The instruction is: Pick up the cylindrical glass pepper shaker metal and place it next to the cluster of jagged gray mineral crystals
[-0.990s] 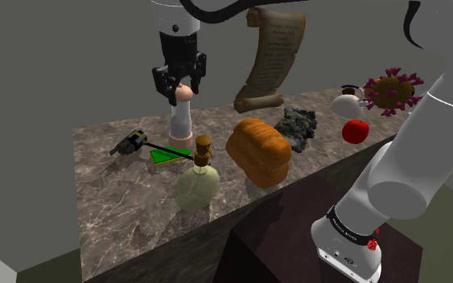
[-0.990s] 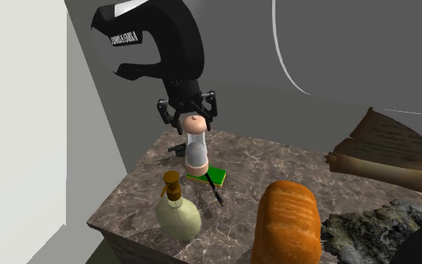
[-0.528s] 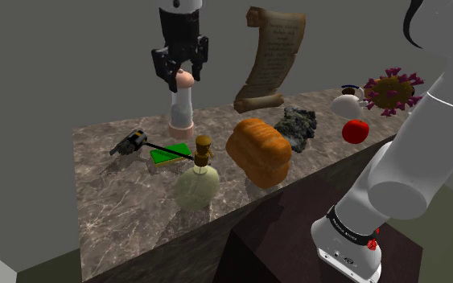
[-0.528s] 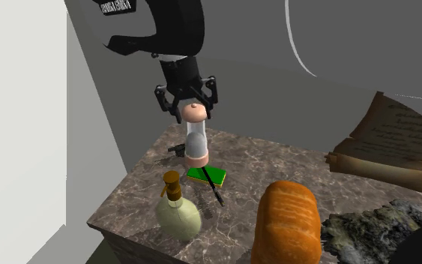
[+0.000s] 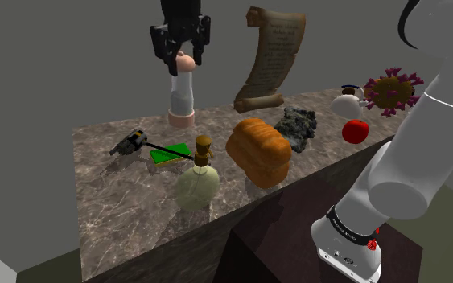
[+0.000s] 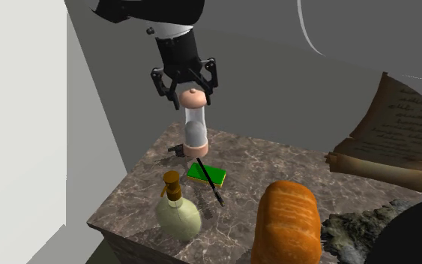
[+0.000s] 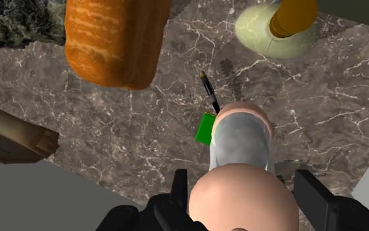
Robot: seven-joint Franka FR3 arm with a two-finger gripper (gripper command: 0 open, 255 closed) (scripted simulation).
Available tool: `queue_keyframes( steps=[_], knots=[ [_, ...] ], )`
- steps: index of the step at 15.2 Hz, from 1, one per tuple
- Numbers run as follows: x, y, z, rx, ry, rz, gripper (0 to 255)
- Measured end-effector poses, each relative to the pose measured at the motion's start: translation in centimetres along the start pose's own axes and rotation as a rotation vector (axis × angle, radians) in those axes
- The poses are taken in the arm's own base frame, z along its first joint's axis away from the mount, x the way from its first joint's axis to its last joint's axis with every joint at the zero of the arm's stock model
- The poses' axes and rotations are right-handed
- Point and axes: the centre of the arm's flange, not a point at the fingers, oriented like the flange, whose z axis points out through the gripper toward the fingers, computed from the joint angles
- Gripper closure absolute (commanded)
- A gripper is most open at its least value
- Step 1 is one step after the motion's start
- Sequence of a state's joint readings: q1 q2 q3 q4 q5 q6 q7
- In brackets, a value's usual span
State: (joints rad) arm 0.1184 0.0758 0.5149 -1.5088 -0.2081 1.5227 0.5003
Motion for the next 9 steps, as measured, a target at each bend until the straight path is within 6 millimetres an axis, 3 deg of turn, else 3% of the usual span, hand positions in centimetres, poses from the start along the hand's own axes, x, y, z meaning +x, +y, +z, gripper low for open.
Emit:
queue_keyframes(
  steps=[7,9],
  knots=[
    [0.2,0.8,-3.5,0.0,0.0,0.0,255],
    [-0.5,2.1,-3.6,-0.001,-0.001,0.0,255]
  ],
)
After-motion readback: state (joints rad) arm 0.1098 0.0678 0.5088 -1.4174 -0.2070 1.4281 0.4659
